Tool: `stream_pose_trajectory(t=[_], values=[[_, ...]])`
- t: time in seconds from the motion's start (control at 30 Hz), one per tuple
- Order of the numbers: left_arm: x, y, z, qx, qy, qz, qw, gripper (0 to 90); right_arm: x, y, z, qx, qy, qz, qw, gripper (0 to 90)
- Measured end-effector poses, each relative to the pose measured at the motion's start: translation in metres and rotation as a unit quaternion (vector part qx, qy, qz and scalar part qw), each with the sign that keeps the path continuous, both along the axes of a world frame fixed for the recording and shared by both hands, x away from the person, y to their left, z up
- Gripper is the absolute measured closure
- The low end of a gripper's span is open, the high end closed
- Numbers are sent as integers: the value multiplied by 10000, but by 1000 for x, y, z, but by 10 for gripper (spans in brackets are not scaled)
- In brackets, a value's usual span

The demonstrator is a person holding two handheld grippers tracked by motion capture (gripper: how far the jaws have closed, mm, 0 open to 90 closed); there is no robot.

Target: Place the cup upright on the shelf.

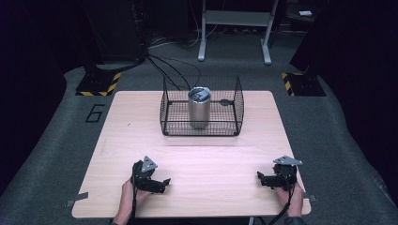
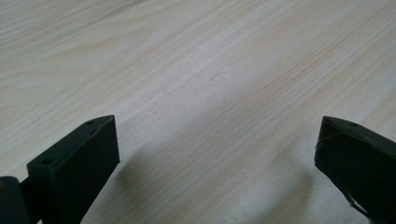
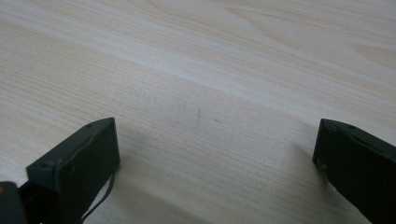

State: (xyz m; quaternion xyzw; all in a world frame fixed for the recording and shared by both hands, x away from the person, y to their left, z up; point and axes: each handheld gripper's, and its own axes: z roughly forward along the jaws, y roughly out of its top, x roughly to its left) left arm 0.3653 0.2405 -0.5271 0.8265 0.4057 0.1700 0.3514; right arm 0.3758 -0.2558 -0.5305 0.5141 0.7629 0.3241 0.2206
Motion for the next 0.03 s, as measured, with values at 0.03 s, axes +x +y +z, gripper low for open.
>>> stream_pose_trajectory(t=[0.03], values=[[1, 0, -2, 4, -7, 59, 10000, 0, 0, 0, 0, 1, 2, -2, 10000, 0]])
